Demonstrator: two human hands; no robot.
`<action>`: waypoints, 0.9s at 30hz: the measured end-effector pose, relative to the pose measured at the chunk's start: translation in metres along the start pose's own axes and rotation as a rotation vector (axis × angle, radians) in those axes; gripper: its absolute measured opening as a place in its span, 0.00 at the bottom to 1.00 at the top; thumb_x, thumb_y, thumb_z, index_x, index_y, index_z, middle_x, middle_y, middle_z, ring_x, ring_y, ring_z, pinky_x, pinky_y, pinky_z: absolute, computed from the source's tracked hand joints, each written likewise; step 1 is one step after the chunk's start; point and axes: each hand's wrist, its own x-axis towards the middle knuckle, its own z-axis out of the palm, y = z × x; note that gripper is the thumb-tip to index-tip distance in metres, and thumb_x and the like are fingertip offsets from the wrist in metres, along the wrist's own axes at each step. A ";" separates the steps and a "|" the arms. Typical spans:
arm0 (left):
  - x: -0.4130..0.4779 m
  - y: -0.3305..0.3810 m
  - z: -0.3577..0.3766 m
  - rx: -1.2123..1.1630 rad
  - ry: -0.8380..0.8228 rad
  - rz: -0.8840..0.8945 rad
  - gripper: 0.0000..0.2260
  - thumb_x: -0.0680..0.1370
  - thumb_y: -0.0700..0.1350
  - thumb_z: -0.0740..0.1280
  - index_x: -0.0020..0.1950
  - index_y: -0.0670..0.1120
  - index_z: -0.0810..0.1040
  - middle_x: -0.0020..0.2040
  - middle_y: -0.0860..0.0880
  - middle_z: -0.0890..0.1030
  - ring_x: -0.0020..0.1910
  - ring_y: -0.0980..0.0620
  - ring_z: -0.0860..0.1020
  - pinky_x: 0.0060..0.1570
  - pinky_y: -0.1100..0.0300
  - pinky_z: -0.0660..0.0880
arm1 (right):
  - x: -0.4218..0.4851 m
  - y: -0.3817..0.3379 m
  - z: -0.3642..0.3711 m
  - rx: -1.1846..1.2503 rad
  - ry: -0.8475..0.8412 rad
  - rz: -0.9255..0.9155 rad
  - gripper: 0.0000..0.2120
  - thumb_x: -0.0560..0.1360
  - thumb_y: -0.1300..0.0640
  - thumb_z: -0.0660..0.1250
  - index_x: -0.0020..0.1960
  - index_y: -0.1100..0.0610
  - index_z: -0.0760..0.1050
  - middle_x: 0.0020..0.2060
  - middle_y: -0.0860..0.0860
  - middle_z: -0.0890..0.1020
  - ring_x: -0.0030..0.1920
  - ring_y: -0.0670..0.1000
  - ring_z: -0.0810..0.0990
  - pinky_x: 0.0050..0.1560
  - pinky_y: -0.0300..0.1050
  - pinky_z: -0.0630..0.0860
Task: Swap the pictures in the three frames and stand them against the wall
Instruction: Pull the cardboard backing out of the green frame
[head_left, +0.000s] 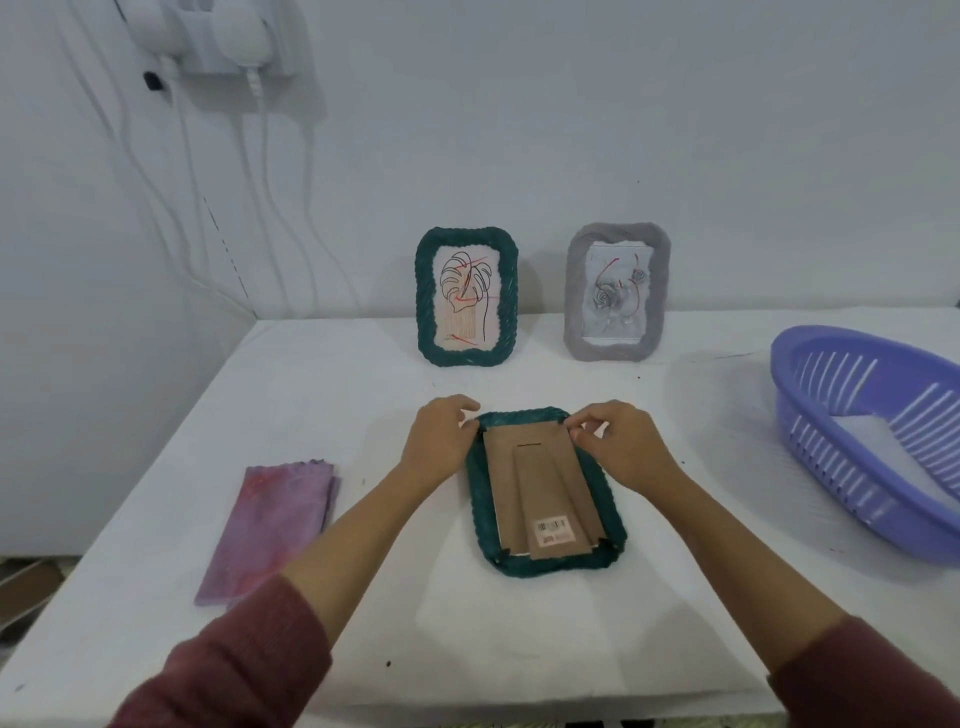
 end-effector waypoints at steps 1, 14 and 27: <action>0.003 0.000 0.002 -0.017 -0.007 0.007 0.12 0.78 0.40 0.63 0.60 0.41 0.77 0.59 0.42 0.78 0.57 0.46 0.76 0.56 0.61 0.70 | 0.010 0.004 0.001 -0.014 0.004 0.002 0.08 0.74 0.62 0.66 0.50 0.58 0.81 0.49 0.57 0.79 0.40 0.45 0.72 0.44 0.32 0.67; 0.024 -0.002 0.015 0.025 -0.007 0.061 0.08 0.75 0.37 0.66 0.50 0.38 0.82 0.51 0.42 0.83 0.50 0.49 0.80 0.52 0.65 0.72 | 0.050 0.023 0.008 -0.006 -0.172 -0.088 0.04 0.69 0.66 0.68 0.42 0.62 0.81 0.36 0.54 0.81 0.36 0.48 0.75 0.40 0.36 0.72; 0.032 0.001 0.023 0.133 0.109 0.030 0.06 0.74 0.40 0.66 0.42 0.38 0.80 0.43 0.44 0.83 0.40 0.53 0.75 0.41 0.61 0.71 | 0.052 0.014 0.024 -0.080 -0.067 -0.019 0.13 0.68 0.62 0.66 0.29 0.54 0.64 0.30 0.50 0.73 0.35 0.51 0.71 0.37 0.45 0.68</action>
